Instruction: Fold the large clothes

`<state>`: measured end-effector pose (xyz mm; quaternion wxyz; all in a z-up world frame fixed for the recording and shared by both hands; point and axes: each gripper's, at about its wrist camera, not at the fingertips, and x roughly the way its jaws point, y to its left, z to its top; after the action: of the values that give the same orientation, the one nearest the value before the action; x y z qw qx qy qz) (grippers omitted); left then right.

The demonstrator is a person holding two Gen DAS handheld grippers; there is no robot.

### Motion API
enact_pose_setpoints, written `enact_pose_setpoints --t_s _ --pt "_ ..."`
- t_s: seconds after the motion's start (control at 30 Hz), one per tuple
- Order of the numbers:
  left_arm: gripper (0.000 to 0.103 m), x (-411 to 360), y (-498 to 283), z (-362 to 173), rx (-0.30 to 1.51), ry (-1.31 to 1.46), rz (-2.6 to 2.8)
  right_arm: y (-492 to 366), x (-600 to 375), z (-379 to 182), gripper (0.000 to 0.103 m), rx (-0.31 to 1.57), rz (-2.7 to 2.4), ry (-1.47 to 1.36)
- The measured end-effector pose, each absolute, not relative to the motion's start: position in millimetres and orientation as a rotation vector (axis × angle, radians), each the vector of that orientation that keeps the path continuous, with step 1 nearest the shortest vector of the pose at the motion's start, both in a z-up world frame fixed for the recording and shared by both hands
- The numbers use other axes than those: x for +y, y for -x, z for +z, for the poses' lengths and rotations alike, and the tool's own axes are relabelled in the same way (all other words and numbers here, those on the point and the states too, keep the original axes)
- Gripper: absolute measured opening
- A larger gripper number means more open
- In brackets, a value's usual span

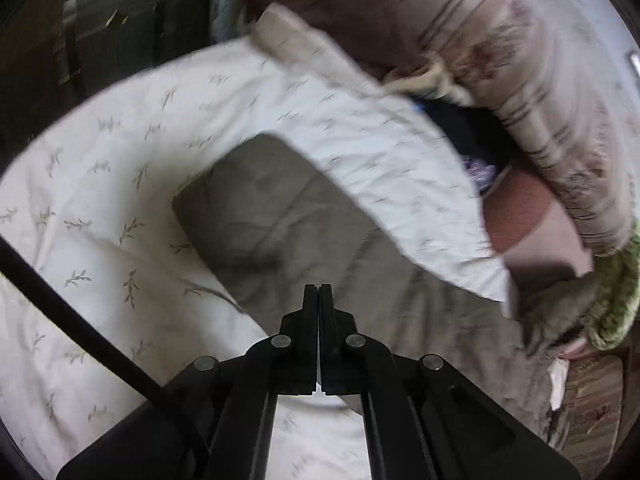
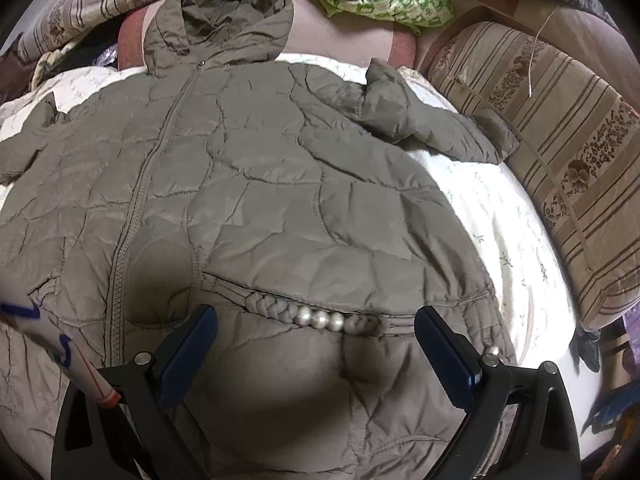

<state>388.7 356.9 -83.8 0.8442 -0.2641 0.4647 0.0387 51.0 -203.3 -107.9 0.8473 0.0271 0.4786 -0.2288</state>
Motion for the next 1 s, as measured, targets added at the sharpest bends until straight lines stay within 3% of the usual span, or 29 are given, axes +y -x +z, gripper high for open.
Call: enact_pose_setpoints --t_s 0.07,0.13,0.2,0.5,0.63,0.7,0.77,0.8,1.0 --pt "0.007 363 -379 -75 0.958 0.581 0.117 -46 -206 -105 0.101 0.998 -0.471 -0.074" --pt "0.049 376 -373 -80 0.959 0.663 0.094 -41 -208 -104 0.101 0.992 -0.458 -0.097" --pt "0.062 387 -369 -93 0.961 0.770 0.041 -37 -211 -105 0.101 0.992 -0.452 -0.110" --pt "0.062 393 -390 -175 1.023 0.990 -0.076 -45 -215 -118 0.101 1.027 -0.473 -0.099" --pt "0.068 391 -408 -179 0.965 1.013 -0.123 -58 -208 -120 0.101 1.029 -0.480 -0.057" --pt "0.068 390 -417 -177 0.961 1.009 -0.106 -63 -205 -122 0.101 1.028 -0.487 -0.032" --pt "0.041 380 -425 -169 0.992 0.911 -0.049 -66 -203 -123 0.101 1.027 -0.491 -0.023" --pt "0.016 375 -426 -168 1.013 0.871 -0.033 -67 -203 -123 0.101 1.027 -0.494 -0.022" --pt "0.009 325 -405 -111 0.969 0.755 -0.132 -64 -201 -115 0.100 0.997 -0.457 -0.043"
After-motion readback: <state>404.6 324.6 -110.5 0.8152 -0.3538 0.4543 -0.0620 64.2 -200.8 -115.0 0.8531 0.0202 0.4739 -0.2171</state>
